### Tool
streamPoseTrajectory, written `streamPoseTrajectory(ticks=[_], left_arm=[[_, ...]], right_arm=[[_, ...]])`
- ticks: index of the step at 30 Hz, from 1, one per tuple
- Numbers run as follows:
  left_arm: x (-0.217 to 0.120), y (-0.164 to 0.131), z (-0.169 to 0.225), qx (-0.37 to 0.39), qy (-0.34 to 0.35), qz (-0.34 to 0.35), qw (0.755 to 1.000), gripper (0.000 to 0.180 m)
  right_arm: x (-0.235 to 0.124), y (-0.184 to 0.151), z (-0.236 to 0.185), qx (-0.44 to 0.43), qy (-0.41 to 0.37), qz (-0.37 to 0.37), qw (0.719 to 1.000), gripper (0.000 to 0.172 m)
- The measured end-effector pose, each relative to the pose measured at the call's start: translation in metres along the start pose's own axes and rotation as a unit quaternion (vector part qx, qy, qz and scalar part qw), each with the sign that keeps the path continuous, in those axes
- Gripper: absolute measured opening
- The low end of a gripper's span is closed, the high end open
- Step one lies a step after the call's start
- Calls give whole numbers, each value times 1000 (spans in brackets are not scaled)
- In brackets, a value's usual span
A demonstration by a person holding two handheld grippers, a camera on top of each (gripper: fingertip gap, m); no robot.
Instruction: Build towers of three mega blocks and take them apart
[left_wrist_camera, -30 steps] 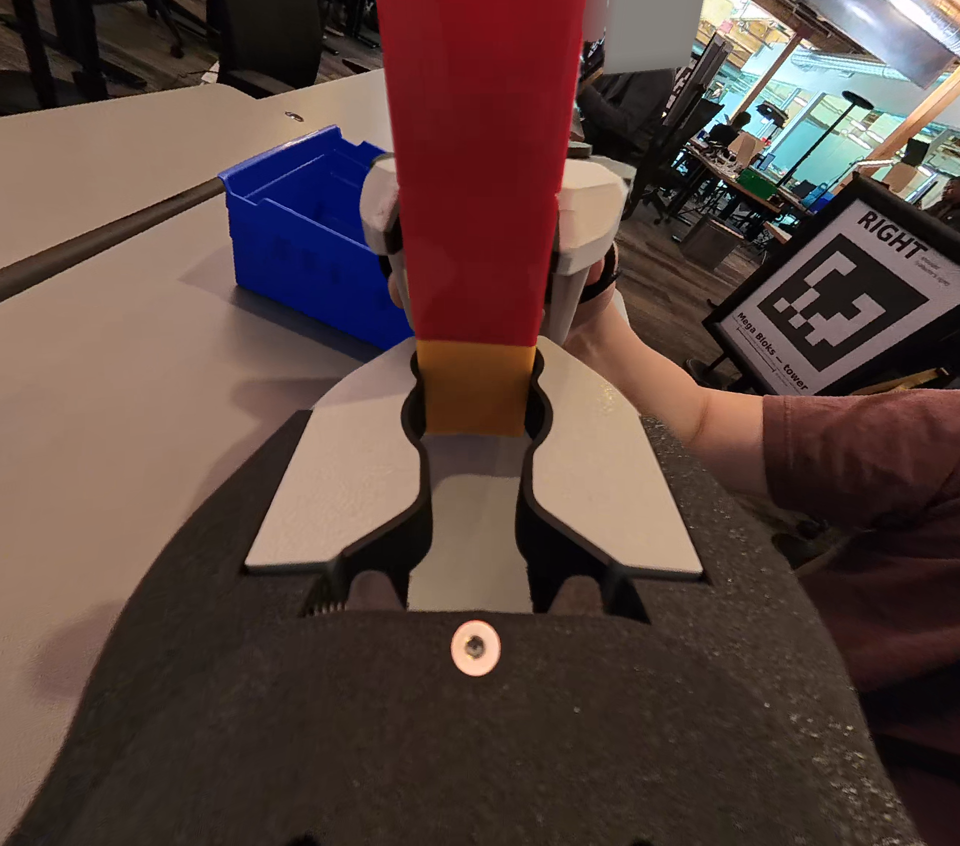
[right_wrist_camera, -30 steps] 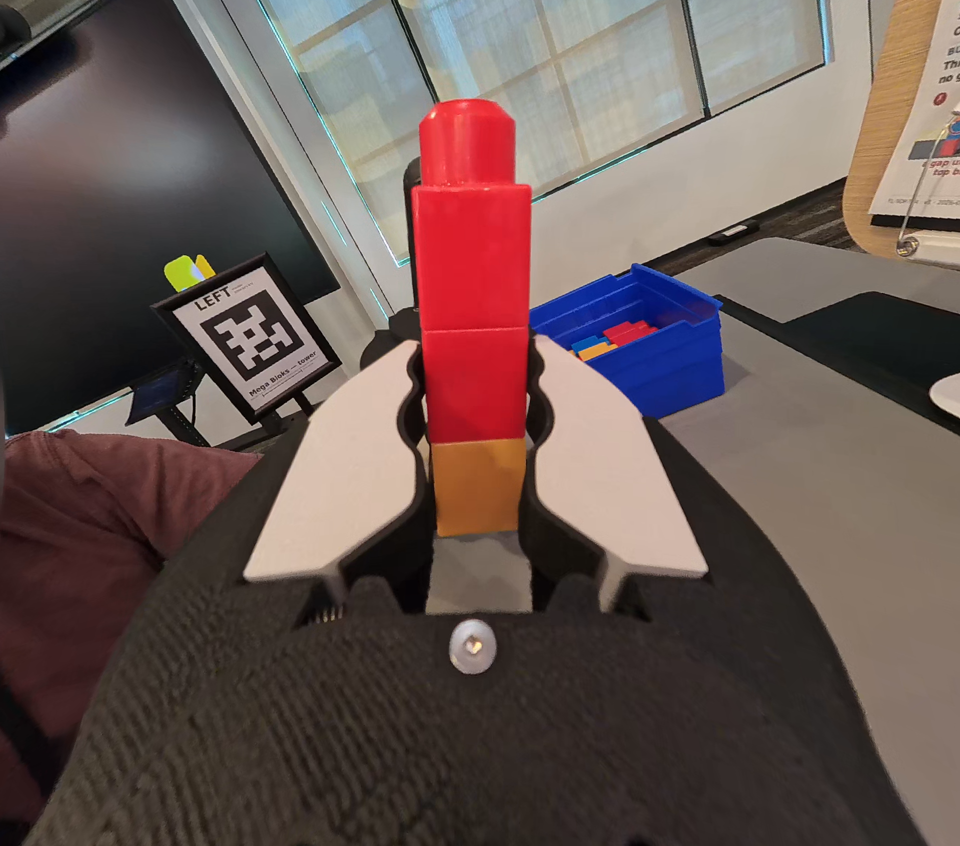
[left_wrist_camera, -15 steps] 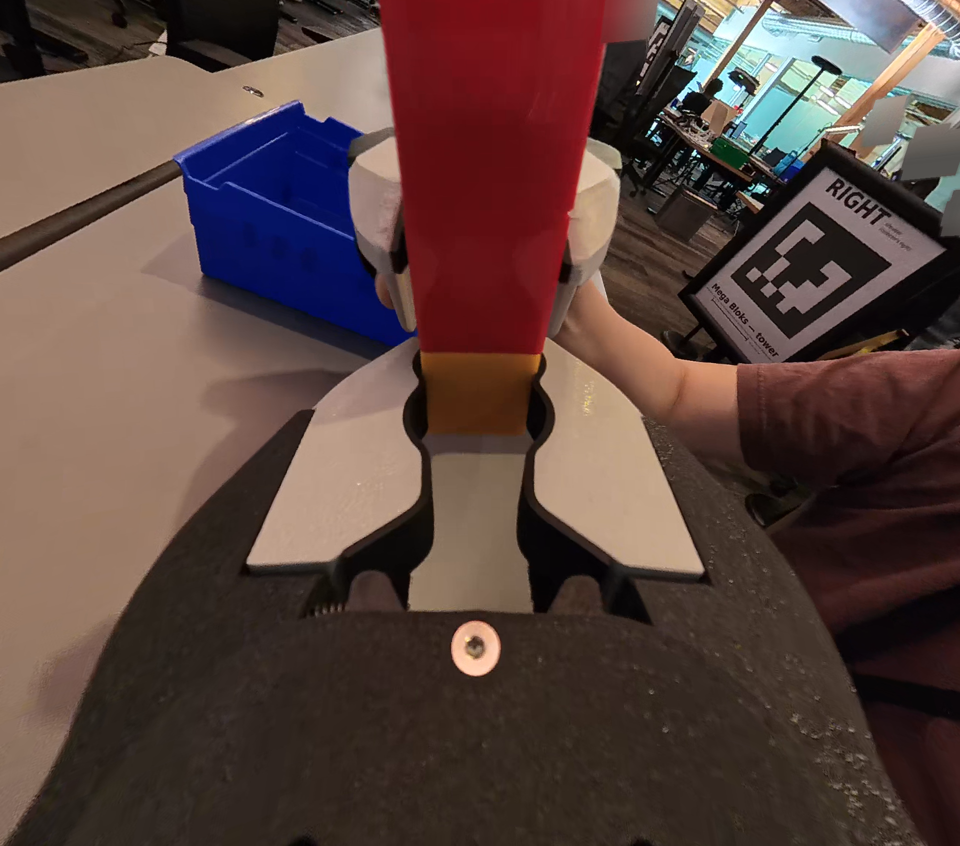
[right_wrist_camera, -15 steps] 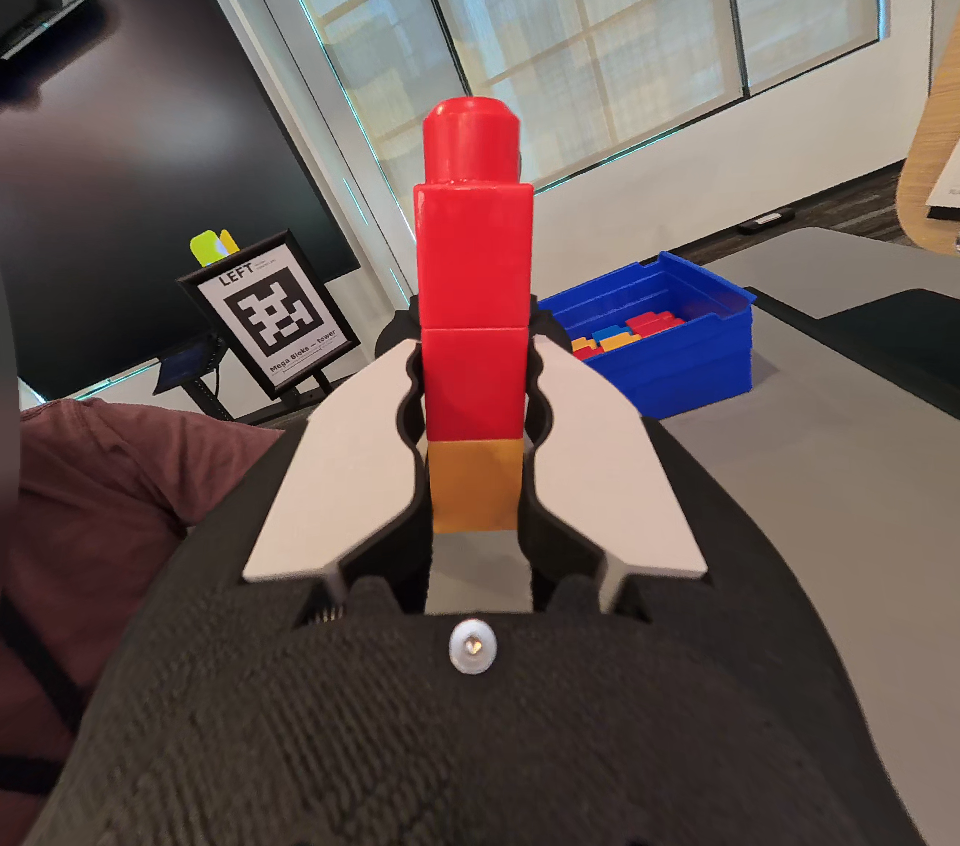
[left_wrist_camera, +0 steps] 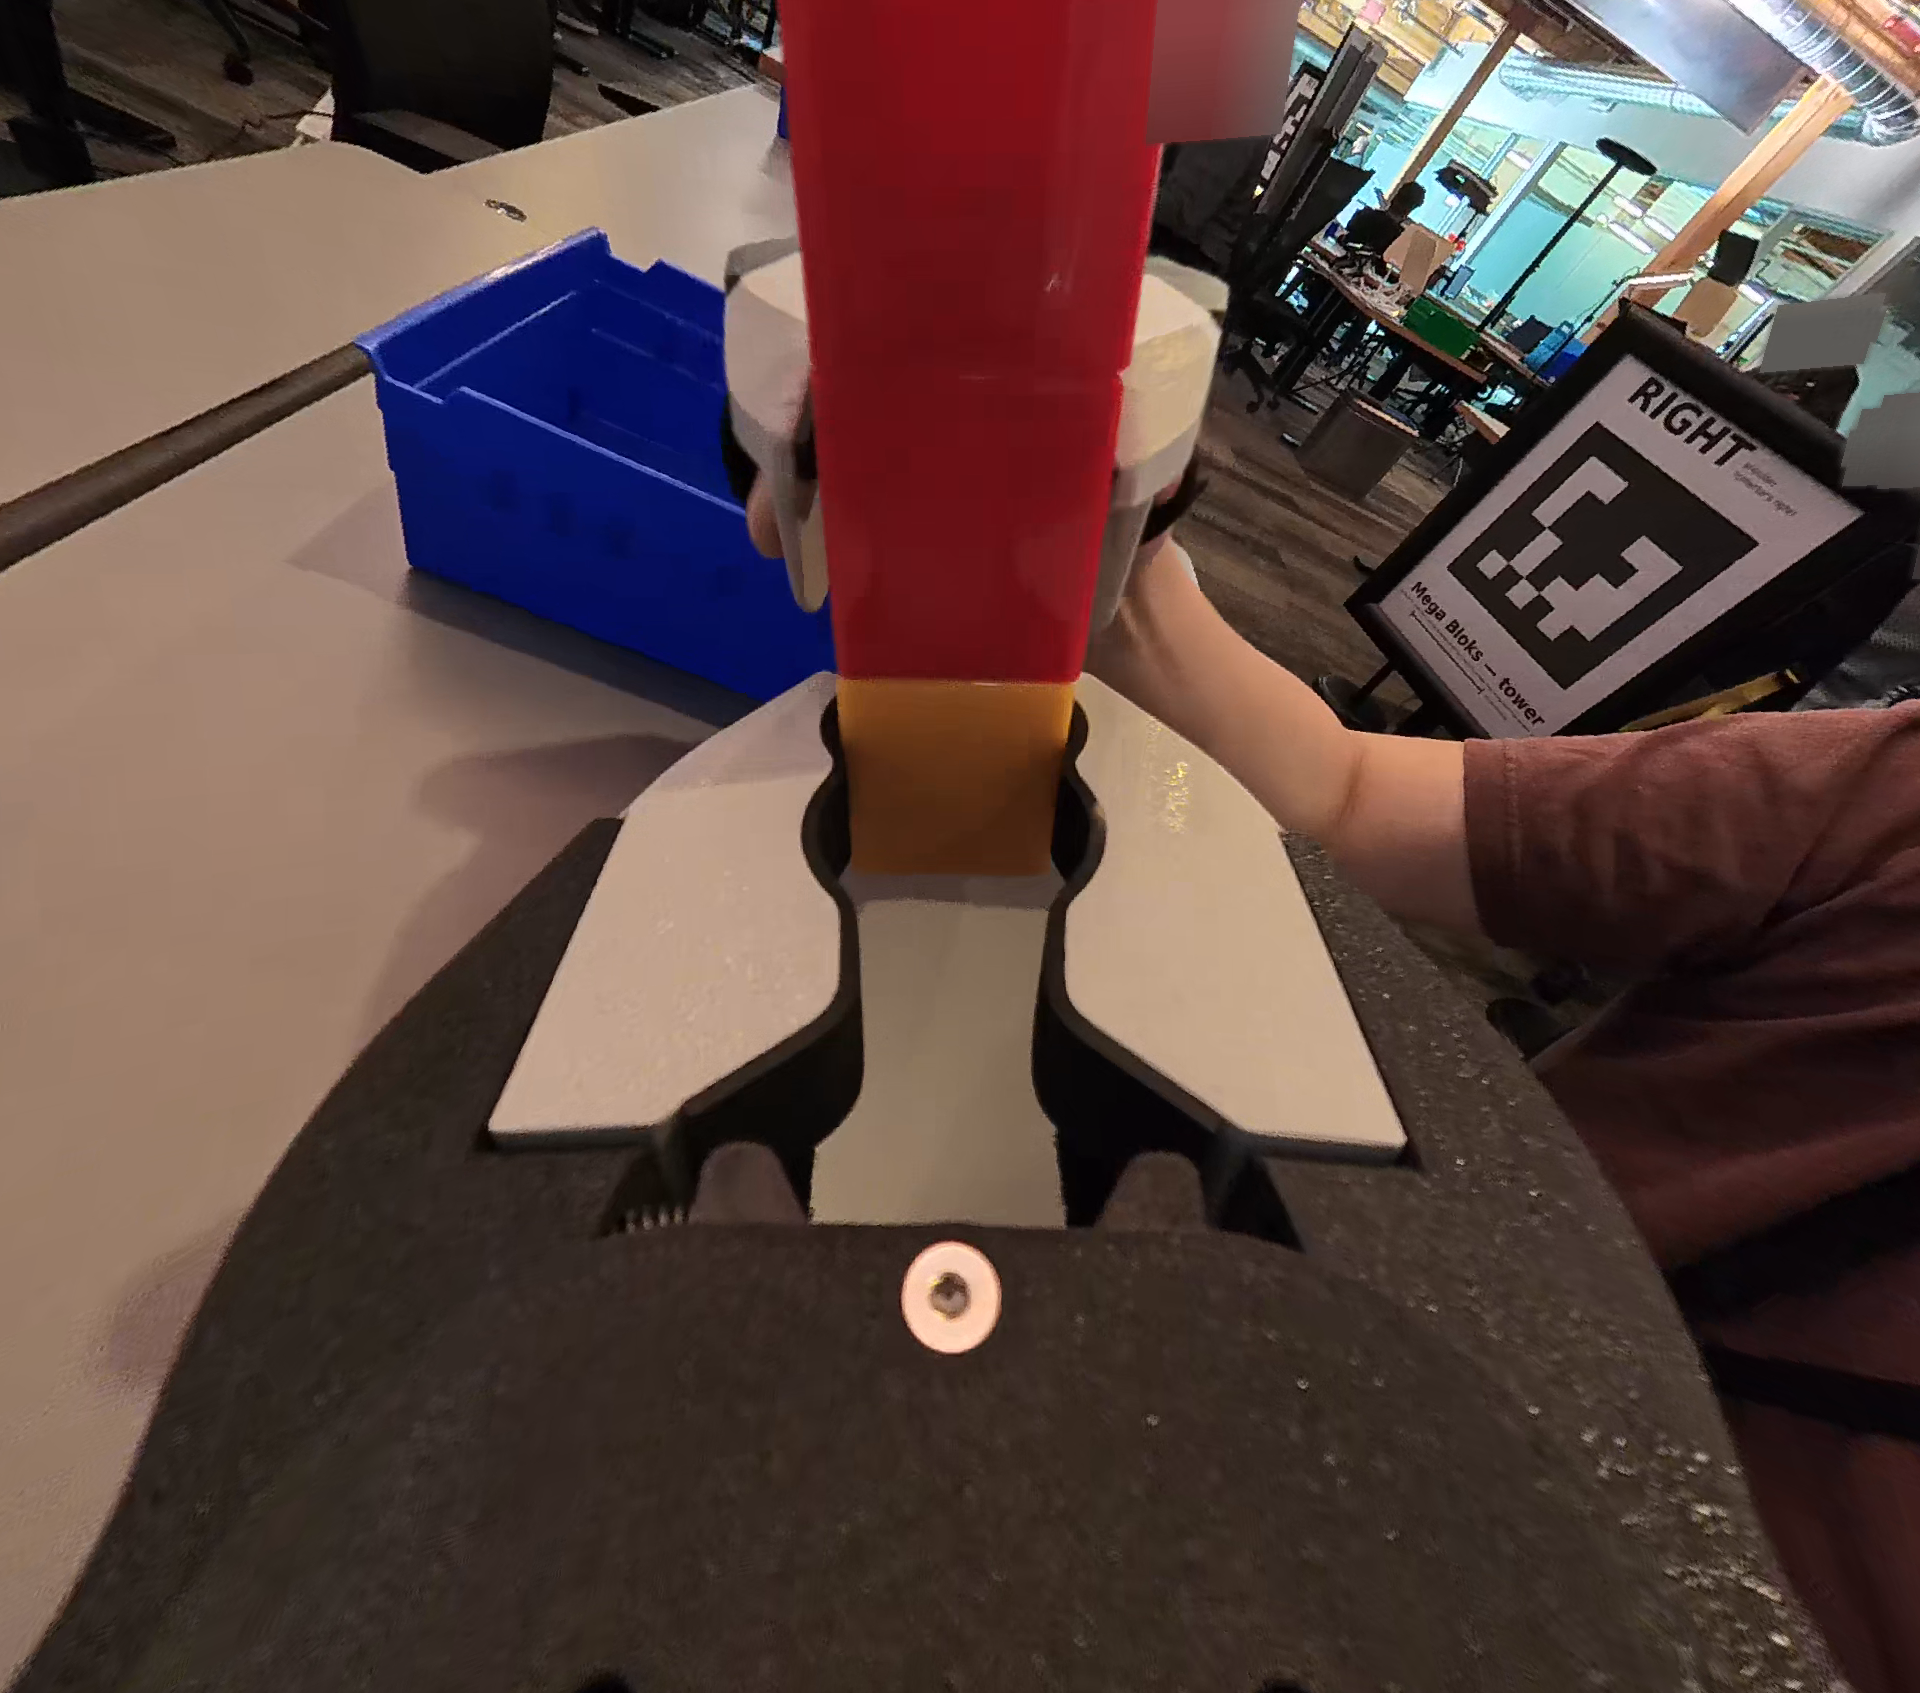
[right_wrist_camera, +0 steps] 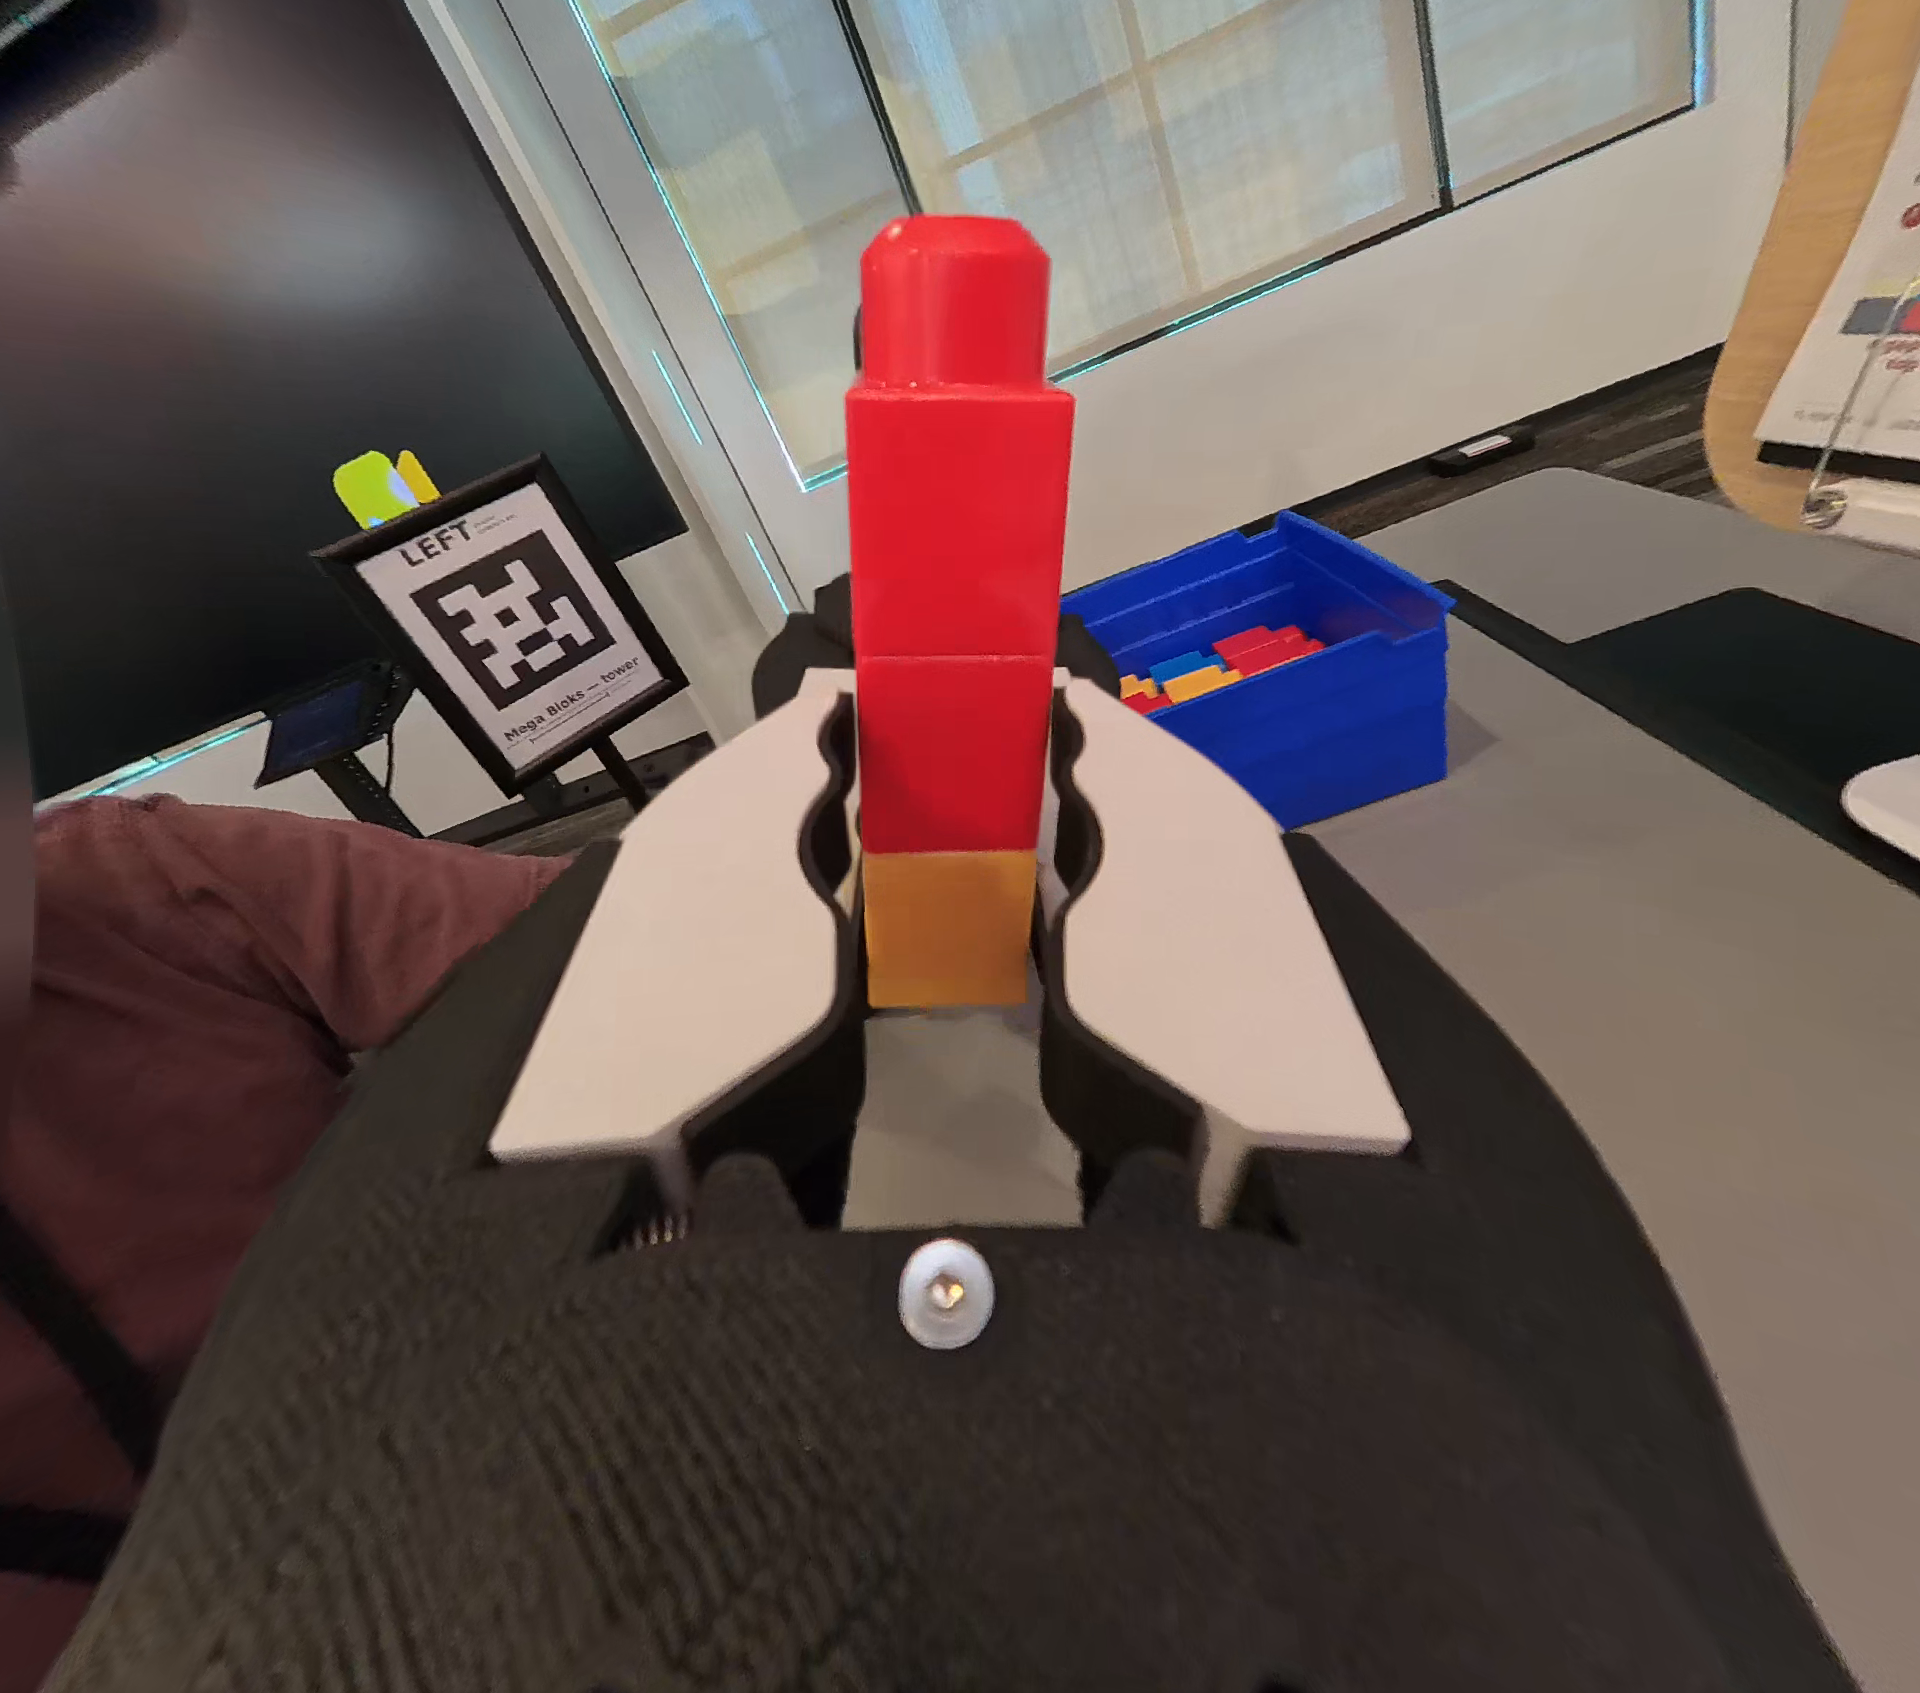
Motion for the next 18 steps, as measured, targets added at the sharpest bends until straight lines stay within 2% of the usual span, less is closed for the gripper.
streamPoseTrajectory(ticks=[3,5,6,11,15,18], left_arm=[[-1,0,1,0,-6,1,1000,36],[1,0,3,4,-6,-4,1000,36],[1,0,3,6,-6,-7,1000,36],[-5,5,6,10,-4,16,1000,38],[-16,14,16,18,-19,38,999,50],[-19,17,33,38,-40,32,998,64]], right_arm=[[1,0,-3,-5,-4,-21,1000,36],[6,-2,-3,-3,-3,-42,999,43],[8,-4,-3,-3,-4,-52,999,39],[7,-1,-6,-8,1,-39,999,37],[1,7,-19,-12,65,-26,998,37],[-2,12,-35,-31,143,-15,989,37]])
Point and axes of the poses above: each gripper's, where its closed fingertips meet, x out along the fingers, y out of its top, z = x × y across the jaws, the point moved 9 cm from there along -x, back along the fingers, and after that the axes turned 13 degrees about y, right-handed, at the moved point
